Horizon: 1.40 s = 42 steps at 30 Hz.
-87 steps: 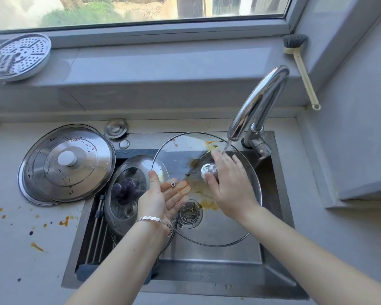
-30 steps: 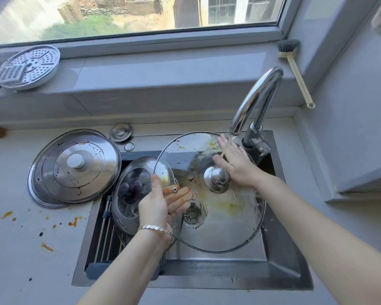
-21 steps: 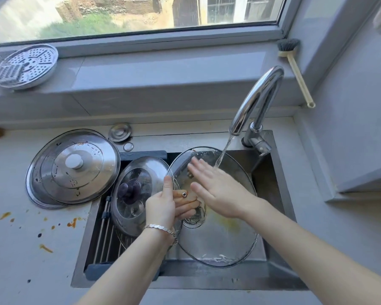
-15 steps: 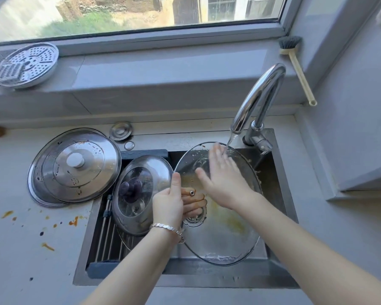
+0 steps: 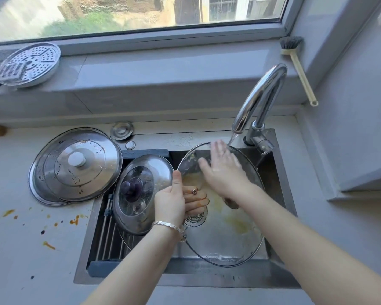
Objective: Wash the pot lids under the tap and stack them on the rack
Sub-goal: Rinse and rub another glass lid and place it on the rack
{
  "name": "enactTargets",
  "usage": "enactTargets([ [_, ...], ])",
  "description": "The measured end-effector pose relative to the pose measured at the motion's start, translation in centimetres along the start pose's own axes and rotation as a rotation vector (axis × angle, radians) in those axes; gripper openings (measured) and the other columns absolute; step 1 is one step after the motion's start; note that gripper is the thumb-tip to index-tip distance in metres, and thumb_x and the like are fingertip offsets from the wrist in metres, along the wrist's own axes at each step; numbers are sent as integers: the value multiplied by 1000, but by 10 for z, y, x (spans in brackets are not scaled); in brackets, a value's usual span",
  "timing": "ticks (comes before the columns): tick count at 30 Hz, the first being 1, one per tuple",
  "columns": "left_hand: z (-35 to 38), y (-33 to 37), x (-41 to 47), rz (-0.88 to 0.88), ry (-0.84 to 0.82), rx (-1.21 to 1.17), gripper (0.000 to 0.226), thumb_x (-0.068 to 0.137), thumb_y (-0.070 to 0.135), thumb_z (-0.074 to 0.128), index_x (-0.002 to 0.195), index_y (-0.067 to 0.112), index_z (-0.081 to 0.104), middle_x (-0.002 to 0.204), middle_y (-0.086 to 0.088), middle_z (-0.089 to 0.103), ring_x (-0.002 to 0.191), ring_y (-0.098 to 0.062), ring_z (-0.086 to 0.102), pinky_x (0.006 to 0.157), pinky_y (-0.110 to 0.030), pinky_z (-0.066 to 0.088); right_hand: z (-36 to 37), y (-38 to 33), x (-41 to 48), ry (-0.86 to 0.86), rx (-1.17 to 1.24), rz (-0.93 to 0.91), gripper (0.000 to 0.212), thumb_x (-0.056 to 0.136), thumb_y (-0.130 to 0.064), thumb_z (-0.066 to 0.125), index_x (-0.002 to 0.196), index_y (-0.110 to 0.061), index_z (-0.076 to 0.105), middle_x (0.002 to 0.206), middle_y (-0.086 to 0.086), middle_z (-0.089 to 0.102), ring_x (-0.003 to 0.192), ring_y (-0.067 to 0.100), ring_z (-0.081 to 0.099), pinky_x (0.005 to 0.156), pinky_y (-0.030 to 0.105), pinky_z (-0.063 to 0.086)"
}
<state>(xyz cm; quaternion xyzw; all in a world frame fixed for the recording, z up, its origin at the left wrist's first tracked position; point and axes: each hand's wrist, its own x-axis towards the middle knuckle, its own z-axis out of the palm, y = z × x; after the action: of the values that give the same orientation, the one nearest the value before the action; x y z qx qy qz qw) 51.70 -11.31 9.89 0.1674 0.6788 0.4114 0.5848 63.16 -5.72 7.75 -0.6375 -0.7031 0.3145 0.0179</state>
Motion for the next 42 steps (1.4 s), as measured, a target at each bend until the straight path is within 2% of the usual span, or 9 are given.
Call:
enactTargets([
  [6, -5, 1, -3, 74, 31, -5, 53, 91, 44, 44, 68, -2, 57, 50, -13, 66, 40, -21, 64, 40, -29, 53, -7, 42, 21, -55, 419, 648, 88, 89, -67, 15, 148, -4, -1, 157, 18, -3, 145, 31, -4, 117, 46, 2],
  [9, 0, 1, -2, 74, 26, -1, 54, 91, 46, 43, 67, -1, 58, 50, -12, 67, 41, -21, 65, 41, -29, 53, -14, 18, 23, 1, 452, 719, 79, 95, -58, 13, 148, -2, -4, 155, 23, -8, 144, 34, -7, 115, 46, -2],
  [16, 10, 8, 11, 153, 130, 28, 60, 90, 51, 45, 49, 9, 59, 38, 0, 59, 50, -24, 62, 56, -38, 57, 9, -53, 7, 298, 40, -94, 66, 92, -40, 3, 149, -6, 2, 158, 12, -6, 146, 20, -8, 115, 33, -9],
  [20, 1, 14, 19, 144, 161, 22, 55, 89, 54, 44, 58, 11, 59, 42, 4, 60, 37, -9, 55, 41, -18, 45, 28, -43, -17, 419, -92, -365, 64, 89, -35, 15, 144, -4, 30, 153, 13, 26, 143, 25, 22, 115, 35, 4],
  [23, -5, 18, 25, 116, 113, -60, 58, 88, 57, 43, 64, 9, 66, 72, -13, 73, 69, -24, 70, 74, -34, 57, 60, -20, -43, 450, -125, -588, 50, 95, -30, 27, 140, -8, 35, 147, 10, 38, 139, 24, 27, 114, 40, 17],
  [28, -1, 24, 18, 149, 99, -76, 55, 91, 53, 40, 66, 9, 61, 48, -2, 65, 51, -19, 63, 52, -26, 52, 38, -27, -29, 467, -116, -510, 53, 95, -33, 21, 141, -10, 38, 148, 9, 36, 140, 25, 29, 115, 37, 11],
  [32, 7, 25, 10, 168, 61, -87, 53, 94, 47, 40, 62, 7, 55, 37, -1, 57, 29, -10, 51, 33, -16, 41, 5, -41, -3, 417, -52, -295, 75, 81, -43, -1, 149, -15, 13, 158, 3, 5, 146, 18, 0, 112, 29, -14],
  [37, -5, 33, 19, 141, 80, -134, 53, 89, 53, 45, 71, 6, 59, 61, -9, 70, 59, -23, 69, 60, -29, 58, 54, -24, -48, 458, -134, -641, 49, 97, -29, 25, 140, -9, 39, 148, 8, 36, 141, 22, 26, 116, 39, 16],
  [42, -14, 28, 14, 136, 100, -152, 55, 91, 56, 37, 75, 8, 56, 55, -6, 70, 48, -17, 67, 45, -22, 52, 68, 12, -53, 476, -180, -732, 47, 100, -36, 21, 140, -15, 32, 148, 2, 29, 144, 14, 15, 117, 37, 15],
])
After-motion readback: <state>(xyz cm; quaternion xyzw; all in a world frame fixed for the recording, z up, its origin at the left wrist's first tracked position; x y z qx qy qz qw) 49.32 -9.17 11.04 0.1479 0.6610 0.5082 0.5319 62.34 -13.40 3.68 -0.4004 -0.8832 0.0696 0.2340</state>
